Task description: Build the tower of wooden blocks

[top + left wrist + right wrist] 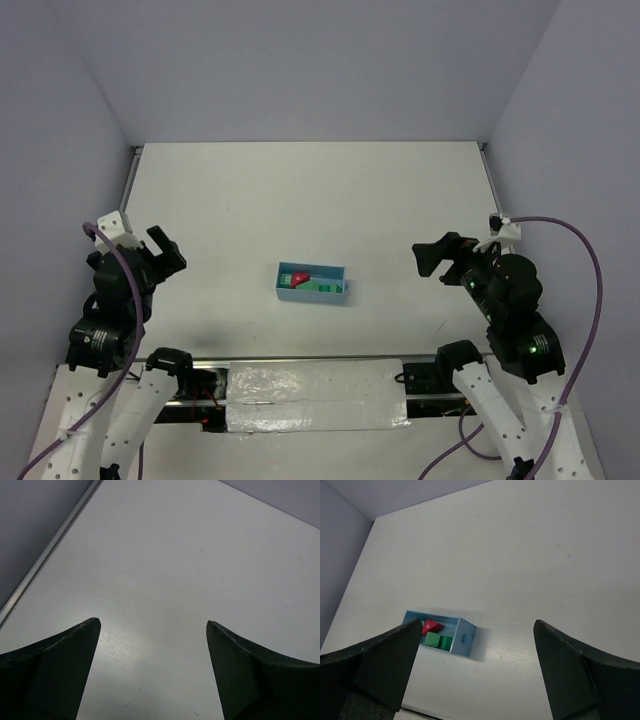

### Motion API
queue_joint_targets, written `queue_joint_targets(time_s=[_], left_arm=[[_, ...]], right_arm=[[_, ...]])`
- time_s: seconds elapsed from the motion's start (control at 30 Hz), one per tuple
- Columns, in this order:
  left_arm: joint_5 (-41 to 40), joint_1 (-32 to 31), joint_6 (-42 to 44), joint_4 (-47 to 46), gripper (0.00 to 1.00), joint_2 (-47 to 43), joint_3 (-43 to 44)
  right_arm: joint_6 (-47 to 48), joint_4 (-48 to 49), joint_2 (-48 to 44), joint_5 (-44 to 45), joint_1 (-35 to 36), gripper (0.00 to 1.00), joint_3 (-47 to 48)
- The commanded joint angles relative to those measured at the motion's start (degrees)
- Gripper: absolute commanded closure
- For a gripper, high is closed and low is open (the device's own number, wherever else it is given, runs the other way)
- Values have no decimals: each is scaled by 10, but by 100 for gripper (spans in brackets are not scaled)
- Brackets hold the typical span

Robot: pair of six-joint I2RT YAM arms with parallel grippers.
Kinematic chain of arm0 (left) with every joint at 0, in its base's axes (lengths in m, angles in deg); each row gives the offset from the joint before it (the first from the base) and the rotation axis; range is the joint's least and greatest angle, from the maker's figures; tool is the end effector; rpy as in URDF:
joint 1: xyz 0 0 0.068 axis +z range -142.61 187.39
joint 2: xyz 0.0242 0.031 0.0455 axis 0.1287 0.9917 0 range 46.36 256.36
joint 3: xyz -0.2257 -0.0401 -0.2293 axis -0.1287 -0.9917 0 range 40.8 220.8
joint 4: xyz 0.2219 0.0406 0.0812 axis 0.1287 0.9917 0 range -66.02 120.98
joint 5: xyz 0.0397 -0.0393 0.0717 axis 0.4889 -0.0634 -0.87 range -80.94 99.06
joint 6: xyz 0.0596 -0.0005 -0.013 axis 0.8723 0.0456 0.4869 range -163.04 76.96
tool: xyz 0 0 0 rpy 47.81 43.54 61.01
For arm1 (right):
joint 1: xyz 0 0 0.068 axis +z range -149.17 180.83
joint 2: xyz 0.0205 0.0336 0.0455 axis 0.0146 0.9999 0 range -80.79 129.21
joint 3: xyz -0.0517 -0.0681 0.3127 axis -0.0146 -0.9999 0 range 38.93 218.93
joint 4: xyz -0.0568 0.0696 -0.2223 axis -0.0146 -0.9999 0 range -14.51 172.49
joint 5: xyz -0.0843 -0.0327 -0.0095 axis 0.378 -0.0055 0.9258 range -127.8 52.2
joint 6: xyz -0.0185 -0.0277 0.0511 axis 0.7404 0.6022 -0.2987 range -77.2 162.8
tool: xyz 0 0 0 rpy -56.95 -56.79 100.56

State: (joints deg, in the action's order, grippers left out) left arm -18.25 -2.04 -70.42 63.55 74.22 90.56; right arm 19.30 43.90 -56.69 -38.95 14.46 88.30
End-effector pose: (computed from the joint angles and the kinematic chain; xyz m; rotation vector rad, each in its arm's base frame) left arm 0.0353 0.0153 0.3651 -0.6015 1.7430 -0.0006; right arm 0.0213 0.0060 0.3642 0.1431 1.8236 0.4779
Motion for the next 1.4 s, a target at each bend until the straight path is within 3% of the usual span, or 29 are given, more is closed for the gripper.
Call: queue_joint_targets(time_s=[0.0,0.1,0.23,0.37,0.53,0.6,0.77,0.97,1.3,1.37], left_arm=[[9,-1,1,-22,0,12,11],[12,-1,2,-23,0,13,10],[32,-1,9,-33,0,10,4],[35,0,8,-35,1,6,2],[36,-1,10,-35,1,14,1],[38,-1,10,-34,0,16,1],[45,-1,14,-39,0,17,-1],[54,-2,17,-41,1,24,-1],[63,-3,21,-44,1,27,-1],[61,-3,21,-42,1,27,-1]], right_arm=[[0,25,-5,25,3,0,6],[-7,45,-4,14,4,0,-7],[10,119,30,-71,4,0,-51],[23,223,179,-195,20,0,-72],[141,207,393,-27,230,1,54],[176,183,498,29,266,5,114],[269,127,671,52,318,16,228],[317,106,763,14,330,36,276],[331,117,796,-30,352,56,264],[323,132,788,-17,353,54,256]])
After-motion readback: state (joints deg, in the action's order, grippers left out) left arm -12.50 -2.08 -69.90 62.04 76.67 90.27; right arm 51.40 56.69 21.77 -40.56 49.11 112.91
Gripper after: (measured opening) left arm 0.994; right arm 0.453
